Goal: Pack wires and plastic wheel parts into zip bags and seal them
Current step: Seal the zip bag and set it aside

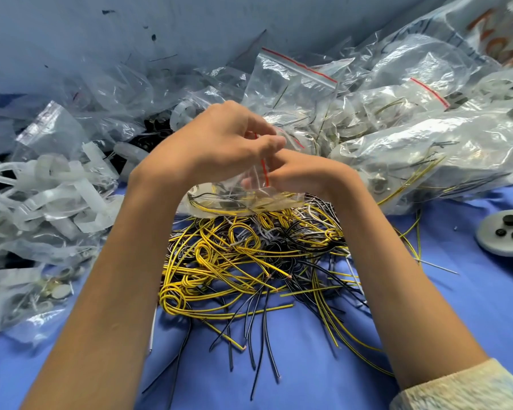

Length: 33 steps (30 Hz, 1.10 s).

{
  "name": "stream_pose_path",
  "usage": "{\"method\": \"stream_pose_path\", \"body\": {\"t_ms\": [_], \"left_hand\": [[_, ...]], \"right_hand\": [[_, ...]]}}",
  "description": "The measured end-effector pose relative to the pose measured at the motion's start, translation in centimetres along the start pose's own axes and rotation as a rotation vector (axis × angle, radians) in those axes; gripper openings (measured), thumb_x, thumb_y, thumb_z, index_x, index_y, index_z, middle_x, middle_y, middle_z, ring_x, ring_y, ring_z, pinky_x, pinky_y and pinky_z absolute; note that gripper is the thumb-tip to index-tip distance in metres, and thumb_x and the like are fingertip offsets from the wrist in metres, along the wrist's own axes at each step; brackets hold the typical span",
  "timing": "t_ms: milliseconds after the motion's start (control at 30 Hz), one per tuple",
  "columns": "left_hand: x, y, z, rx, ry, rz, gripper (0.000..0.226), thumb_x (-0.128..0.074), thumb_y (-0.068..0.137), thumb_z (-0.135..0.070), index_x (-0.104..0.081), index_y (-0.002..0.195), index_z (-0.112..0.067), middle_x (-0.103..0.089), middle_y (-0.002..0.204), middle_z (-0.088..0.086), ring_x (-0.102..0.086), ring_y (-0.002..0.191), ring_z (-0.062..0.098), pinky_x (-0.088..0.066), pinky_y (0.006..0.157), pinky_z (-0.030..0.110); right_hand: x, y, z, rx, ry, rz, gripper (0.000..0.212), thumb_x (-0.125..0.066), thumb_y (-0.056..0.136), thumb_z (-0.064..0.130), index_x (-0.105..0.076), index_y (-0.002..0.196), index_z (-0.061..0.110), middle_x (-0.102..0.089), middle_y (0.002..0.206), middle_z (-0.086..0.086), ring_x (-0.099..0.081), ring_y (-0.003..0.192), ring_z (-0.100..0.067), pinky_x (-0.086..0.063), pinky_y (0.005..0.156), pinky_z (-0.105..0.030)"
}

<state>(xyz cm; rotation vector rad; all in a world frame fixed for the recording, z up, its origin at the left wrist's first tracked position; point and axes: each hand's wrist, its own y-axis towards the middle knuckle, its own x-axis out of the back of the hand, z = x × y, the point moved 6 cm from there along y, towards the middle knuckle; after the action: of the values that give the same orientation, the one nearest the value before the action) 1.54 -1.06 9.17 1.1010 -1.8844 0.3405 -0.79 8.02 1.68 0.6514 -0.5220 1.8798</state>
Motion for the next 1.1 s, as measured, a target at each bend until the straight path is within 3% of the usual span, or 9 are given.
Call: {"method": "stream_pose_path", "body": {"t_ms": [133,267,333,467,633,767,833,933,1100], "left_hand": [[-0.2,-0.1,0.0,-0.02,0.017,0.066,0.025,-0.057,0.091,-0.035,-0.071,0.109,-0.026,-0.072,0.106,0.005,-0.063,0.106,0.022,-0.047,0.093,0.041],[-0.5,-0.3,0.1,-0.028,0.044,0.132,0.026,-0.056,0.09,-0.04,-0.071,0.107,-0.027,-0.069,0.109,0.01,-0.06,0.108,0.027,-0.045,0.095,0.047],[-0.5,-0.3,0.2,-0.016,0.062,0.142,0.029,-0.055,0.089,-0.043,-0.07,0.109,-0.027,-0.069,0.109,0.007,-0.061,0.106,0.023,-0.046,0.095,0.045],[-0.3,0.0,0.7,0.01,0.08,0.103,0.028,-0.057,0.09,-0.041,-0.071,0.107,-0.025,-0.07,0.1,0.0,-0.062,0.096,0.015,-0.047,0.085,0.03],[0.6,0.3,1.4,0.04,0.114,0.0,0.039,-0.065,0.081,-0.049,-0.073,0.093,-0.014,-0.068,0.081,0.003,-0.057,0.074,0.012,-0.046,0.069,0.034],[1.1,0.3,1.6,0.042,0.113,-0.044,0.032,-0.073,0.076,-0.044,-0.075,0.085,-0.013,-0.07,0.084,0.008,-0.058,0.07,0.015,-0.048,0.067,0.031],[1.2,0.4,1.8,0.052,0.135,-0.065,0.028,-0.072,0.078,-0.041,-0.075,0.085,-0.014,-0.071,0.086,0.008,-0.06,0.075,0.016,-0.05,0.075,0.034],[1.2,0.4,1.9,0.067,0.138,-0.058,0.025,-0.07,0.079,-0.043,-0.075,0.088,-0.021,-0.071,0.087,0.0,-0.062,0.08,0.01,-0.051,0.079,0.032],[1.4,0.4,2.1,0.077,0.139,-0.069,0.031,-0.067,0.081,-0.045,-0.076,0.094,-0.019,-0.071,0.087,0.002,-0.063,0.083,0.014,-0.05,0.077,0.031]], "right_hand": [[-0.8,0.0,-1.4,-0.14,-0.295,0.14,0.034,-0.06,0.087,0.046,-0.064,0.114,0.025,-0.064,0.101,0.013,-0.055,0.103,-0.013,-0.04,0.095,-0.029],[-0.6,0.1,-0.3,-0.106,-0.338,0.123,0.035,-0.053,0.094,0.029,-0.059,0.126,0.015,-0.06,0.127,-0.004,-0.054,0.118,-0.022,-0.039,0.105,-0.041],[-0.1,-0.3,0.3,-0.1,-0.36,0.103,0.027,-0.051,0.093,0.02,-0.062,0.117,0.012,-0.063,0.118,-0.009,-0.057,0.111,-0.026,-0.045,0.099,-0.039],[2.6,-2.0,2.9,-0.057,-0.465,-0.081,0.011,-0.057,0.089,0.026,-0.063,0.081,0.023,-0.06,0.071,0.008,-0.055,0.065,-0.009,-0.042,0.056,-0.018],[3.7,-4.4,5.5,-0.044,-0.625,-0.108,0.03,-0.055,0.089,0.026,-0.061,0.06,0.021,-0.06,0.055,0.008,-0.054,0.05,-0.007,-0.039,0.049,-0.023],[2.0,-6.7,5.5,-0.092,-0.552,0.091,0.024,-0.057,0.088,0.028,-0.073,0.072,0.022,-0.067,0.059,0.017,-0.062,0.055,0.007,-0.039,0.048,-0.006],[0.6,-6.8,5.3,-0.076,-0.519,0.121,0.024,-0.055,0.09,0.034,-0.074,0.083,0.022,-0.069,0.063,0.018,-0.066,0.063,0.004,-0.046,0.054,-0.011],[-2.2,-4.9,4.5,0.011,-0.75,0.028,0.027,-0.05,0.092,0.033,-0.068,0.096,0.013,-0.065,0.081,-0.002,-0.064,0.079,-0.023,-0.051,0.068,-0.028],[-4.7,-3.4,2.9,0.045,-0.889,-0.201,0.025,-0.052,0.089,0.031,-0.063,0.099,0.01,-0.043,0.089,-0.003,-0.059,0.087,-0.031,-0.038,0.064,-0.032]]}}
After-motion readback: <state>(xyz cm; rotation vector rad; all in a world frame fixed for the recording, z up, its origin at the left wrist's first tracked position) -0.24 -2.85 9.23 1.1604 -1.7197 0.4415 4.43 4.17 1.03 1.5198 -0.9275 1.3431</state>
